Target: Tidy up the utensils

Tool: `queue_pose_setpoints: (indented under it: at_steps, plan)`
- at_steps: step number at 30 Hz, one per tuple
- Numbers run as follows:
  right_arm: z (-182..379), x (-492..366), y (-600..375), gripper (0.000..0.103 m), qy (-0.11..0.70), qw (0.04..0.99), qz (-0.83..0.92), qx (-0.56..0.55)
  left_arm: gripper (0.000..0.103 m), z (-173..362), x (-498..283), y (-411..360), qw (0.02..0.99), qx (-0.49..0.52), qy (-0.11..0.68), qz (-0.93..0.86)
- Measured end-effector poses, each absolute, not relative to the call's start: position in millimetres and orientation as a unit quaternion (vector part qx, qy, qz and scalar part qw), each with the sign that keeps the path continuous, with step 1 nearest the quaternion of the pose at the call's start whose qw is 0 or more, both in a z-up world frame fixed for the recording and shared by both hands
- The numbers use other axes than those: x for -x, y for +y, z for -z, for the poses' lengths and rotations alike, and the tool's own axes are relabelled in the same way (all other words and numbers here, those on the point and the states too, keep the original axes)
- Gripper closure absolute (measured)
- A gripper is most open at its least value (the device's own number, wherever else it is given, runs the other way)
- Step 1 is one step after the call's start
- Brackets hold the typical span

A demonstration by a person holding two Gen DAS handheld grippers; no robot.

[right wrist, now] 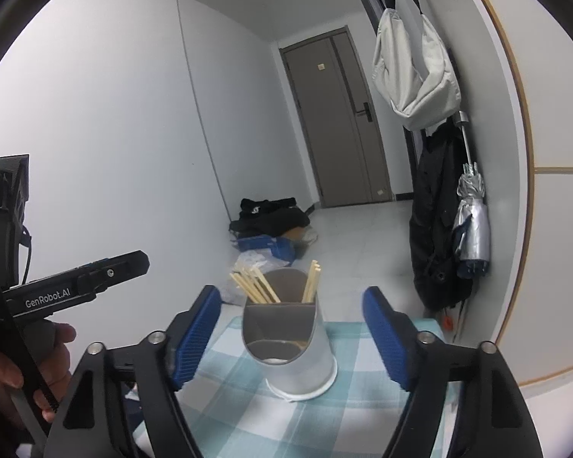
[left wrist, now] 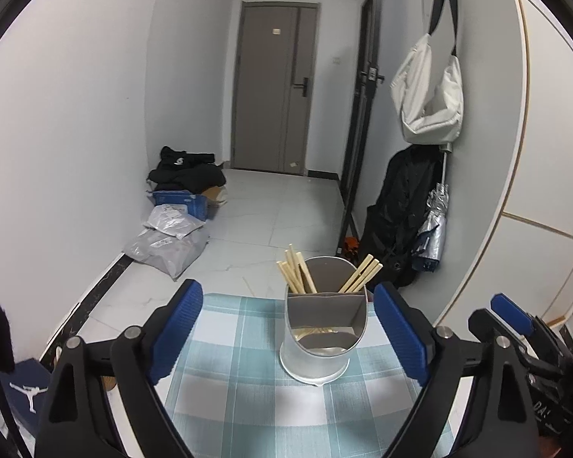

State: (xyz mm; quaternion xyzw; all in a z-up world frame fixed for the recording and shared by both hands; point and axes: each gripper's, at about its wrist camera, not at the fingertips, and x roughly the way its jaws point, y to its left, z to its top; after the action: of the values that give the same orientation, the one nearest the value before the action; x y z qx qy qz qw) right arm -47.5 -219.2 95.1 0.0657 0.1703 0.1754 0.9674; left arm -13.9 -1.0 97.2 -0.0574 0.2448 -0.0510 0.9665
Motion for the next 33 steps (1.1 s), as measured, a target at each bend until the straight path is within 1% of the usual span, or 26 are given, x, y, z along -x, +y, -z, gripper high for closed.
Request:
queue_pose_setpoints:
  at_steps: [2, 3, 6, 12, 33]
  plan:
    - [-94.3, 52.3, -217.1, 0.023, 0.169, 0.968, -0.175, -0.062, 0.012, -96.1, 18.4, 1.1, 0.968, 0.062, 0.239, 0.042]
    - [-93.7, 55.2, -215.6, 0.02, 0.169, 0.968, -0.176, -0.059, 0.012, -95.7, 20.1, 1.6, 0.968, 0.064, 0.238, 0.04]
    - [-92.8, 63.3, -211.9, 0.019, 0.161, 0.97, -0.177, -0.049, 0.012, -94.2, 27.1, 3.3, 0.969, 0.068, 0.236, 0.033]
    - [-88.8, 73.7, -210.0, 0.012, 0.154, 0.972, -0.172, -0.045, 0.011, -89.4, 38.0, 3.3, 0.971, 0.067, 0.228, 0.021]
    - [-85.9, 83.2, -213.6, 0.01, 0.148, 0.975, -0.159, -0.046, 0.011, -84.7, 48.9, 4.0, 0.972, 0.066, 0.226, 0.008]
